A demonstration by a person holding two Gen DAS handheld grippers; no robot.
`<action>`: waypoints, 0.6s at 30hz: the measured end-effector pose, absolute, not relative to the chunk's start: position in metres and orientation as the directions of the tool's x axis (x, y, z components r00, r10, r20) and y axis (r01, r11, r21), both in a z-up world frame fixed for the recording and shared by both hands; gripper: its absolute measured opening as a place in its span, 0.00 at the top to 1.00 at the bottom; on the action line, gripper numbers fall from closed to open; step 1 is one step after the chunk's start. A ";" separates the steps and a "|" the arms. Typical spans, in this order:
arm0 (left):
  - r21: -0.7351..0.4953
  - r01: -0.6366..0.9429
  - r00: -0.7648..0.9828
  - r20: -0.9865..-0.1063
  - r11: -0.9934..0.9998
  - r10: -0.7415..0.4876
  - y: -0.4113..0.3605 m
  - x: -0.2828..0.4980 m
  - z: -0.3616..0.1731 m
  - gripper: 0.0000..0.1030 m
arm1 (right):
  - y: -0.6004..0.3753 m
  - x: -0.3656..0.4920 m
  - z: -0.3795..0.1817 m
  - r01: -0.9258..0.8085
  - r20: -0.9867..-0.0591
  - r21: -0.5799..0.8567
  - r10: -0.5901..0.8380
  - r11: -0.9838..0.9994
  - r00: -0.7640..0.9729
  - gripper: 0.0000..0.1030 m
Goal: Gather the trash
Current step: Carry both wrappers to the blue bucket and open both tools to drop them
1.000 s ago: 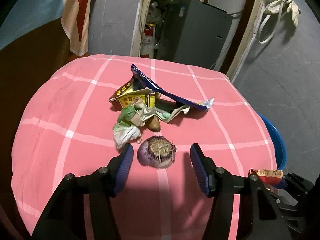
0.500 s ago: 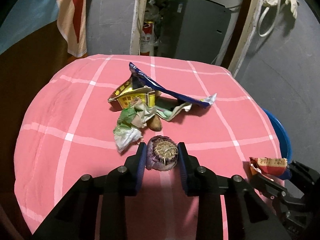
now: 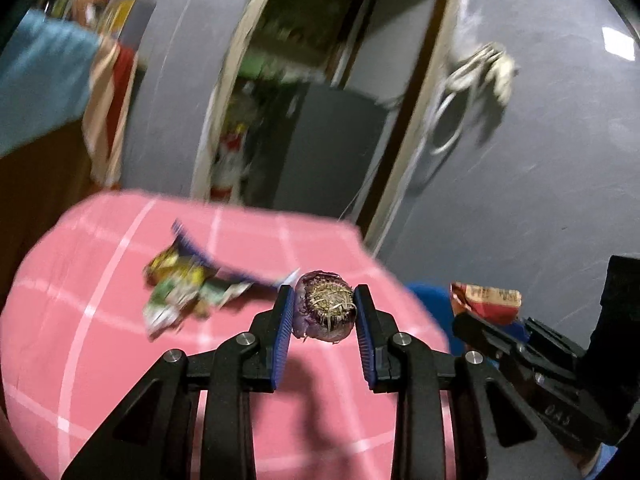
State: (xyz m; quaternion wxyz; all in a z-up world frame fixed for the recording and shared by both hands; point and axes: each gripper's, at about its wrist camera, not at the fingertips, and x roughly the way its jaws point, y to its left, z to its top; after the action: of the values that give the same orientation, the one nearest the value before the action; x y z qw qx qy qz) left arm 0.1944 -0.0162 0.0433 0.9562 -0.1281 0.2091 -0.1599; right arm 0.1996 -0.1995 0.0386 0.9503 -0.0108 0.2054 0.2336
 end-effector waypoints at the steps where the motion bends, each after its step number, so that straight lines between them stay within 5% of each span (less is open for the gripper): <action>1: -0.307 0.266 0.869 -0.334 0.914 -0.365 -0.020 0.191 0.049 0.75 | -0.204 0.196 0.045 -0.440 -0.362 0.064 0.431 0.896 0.826 0.67; 10: -0.234 0.404 0.894 -0.103 0.885 -0.435 -0.074 0.170 0.092 0.75 | -0.255 0.163 0.094 -0.310 -0.089 -0.029 0.307 0.950 0.948 0.67; 18: -0.197 0.492 0.853 -0.088 0.848 -0.515 -0.130 0.181 0.103 0.75 | -0.300 0.151 0.103 -0.200 -0.021 -0.042 0.199 0.979 0.980 0.66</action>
State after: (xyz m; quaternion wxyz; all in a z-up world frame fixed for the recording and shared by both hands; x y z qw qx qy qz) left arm 0.1807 -0.1296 0.1028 0.9588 -0.0840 0.0687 -0.2627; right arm 0.1512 -0.2999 0.1031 0.9947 -0.0218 0.0085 0.1004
